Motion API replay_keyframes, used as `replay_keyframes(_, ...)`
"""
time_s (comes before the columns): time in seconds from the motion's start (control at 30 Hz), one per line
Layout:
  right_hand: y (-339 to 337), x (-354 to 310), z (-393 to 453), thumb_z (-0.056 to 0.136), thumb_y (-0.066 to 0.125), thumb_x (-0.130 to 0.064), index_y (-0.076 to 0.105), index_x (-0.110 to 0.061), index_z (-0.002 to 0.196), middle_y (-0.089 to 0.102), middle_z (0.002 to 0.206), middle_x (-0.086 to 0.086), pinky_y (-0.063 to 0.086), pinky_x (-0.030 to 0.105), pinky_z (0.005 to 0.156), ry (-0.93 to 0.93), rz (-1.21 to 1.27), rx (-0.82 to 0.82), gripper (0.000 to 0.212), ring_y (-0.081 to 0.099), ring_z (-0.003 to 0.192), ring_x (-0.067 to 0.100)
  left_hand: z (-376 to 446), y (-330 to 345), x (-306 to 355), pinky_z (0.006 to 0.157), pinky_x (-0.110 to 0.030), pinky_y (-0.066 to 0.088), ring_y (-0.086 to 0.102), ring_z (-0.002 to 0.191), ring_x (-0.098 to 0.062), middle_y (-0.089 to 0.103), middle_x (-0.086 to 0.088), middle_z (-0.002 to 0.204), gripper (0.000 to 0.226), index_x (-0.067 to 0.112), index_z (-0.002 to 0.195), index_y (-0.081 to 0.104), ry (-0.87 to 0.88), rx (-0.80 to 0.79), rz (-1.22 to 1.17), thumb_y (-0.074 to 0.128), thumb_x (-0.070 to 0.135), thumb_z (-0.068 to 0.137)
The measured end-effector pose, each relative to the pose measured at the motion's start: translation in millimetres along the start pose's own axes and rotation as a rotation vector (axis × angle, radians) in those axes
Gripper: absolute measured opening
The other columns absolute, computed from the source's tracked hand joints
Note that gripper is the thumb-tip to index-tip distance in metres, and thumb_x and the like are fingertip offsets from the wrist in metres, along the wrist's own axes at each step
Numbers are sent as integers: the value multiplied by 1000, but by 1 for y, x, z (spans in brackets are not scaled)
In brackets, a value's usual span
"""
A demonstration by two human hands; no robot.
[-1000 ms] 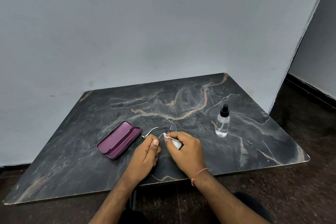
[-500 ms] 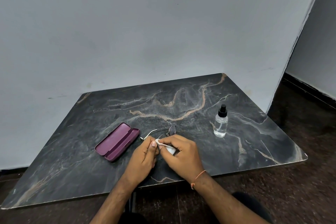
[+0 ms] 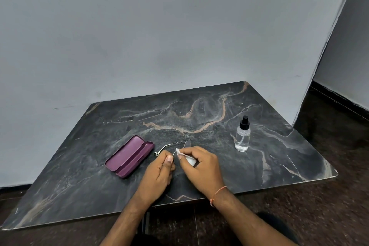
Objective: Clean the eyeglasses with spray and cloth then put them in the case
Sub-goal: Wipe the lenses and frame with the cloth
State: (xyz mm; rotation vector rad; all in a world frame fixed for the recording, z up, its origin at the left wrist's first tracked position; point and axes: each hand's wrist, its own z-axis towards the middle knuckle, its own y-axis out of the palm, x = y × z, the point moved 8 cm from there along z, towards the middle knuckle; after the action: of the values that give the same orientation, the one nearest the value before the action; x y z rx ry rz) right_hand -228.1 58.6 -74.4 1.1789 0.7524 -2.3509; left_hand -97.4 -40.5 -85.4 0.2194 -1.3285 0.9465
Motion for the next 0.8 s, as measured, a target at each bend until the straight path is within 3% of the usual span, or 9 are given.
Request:
replay_keyframes(0.13,5,-9,-5,87,77,-25,85,-27,98,80,96,-17,62,30,80,-70,18,-70,14,76,91,0,2,-2,-2,50,-27,37,41,54,-12,47,7,64,34,13,86,48,-3,22,2,39,28,115)
replay_keyframes(0.3,3,6,0,87,77,-35,84,-32,95,80,94,-21,61,32,82,68,-24,-20,12,75,91,-1,2,-4,-7,51,-24,40,44,53,-13,47,8,69,34,14,88,48,-24,11,3,37,25,118)
replay_keyframes(0.4,-1,14,3,90,77,-43,82,-35,98,79,94,-23,61,31,80,132,-56,35,12,74,90,-1,2,0,-5,51,-25,38,40,55,-16,43,7,69,34,15,88,47,-22,-16,-17,37,31,116)
replay_keyframes(0.5,-3,12,4,92,75,-45,79,-38,103,77,95,-22,59,26,78,95,-50,59,14,73,90,0,2,2,-4,53,-35,38,40,57,-18,45,6,69,35,24,84,48,-19,-34,-2,39,36,116)
replay_keyframes(0.6,-1,6,4,92,77,-40,81,-37,104,77,97,-23,56,16,79,29,3,20,13,74,94,0,2,2,-5,55,-40,39,41,58,-17,48,7,68,34,32,82,48,-9,-34,23,40,45,112)
replay_keyframes(0.8,7,7,0,84,81,-27,85,-31,93,80,91,-25,59,18,79,59,76,-71,10,77,90,0,2,-4,-9,54,-39,41,44,56,-14,49,8,67,41,36,83,50,8,18,32,39,67,107)
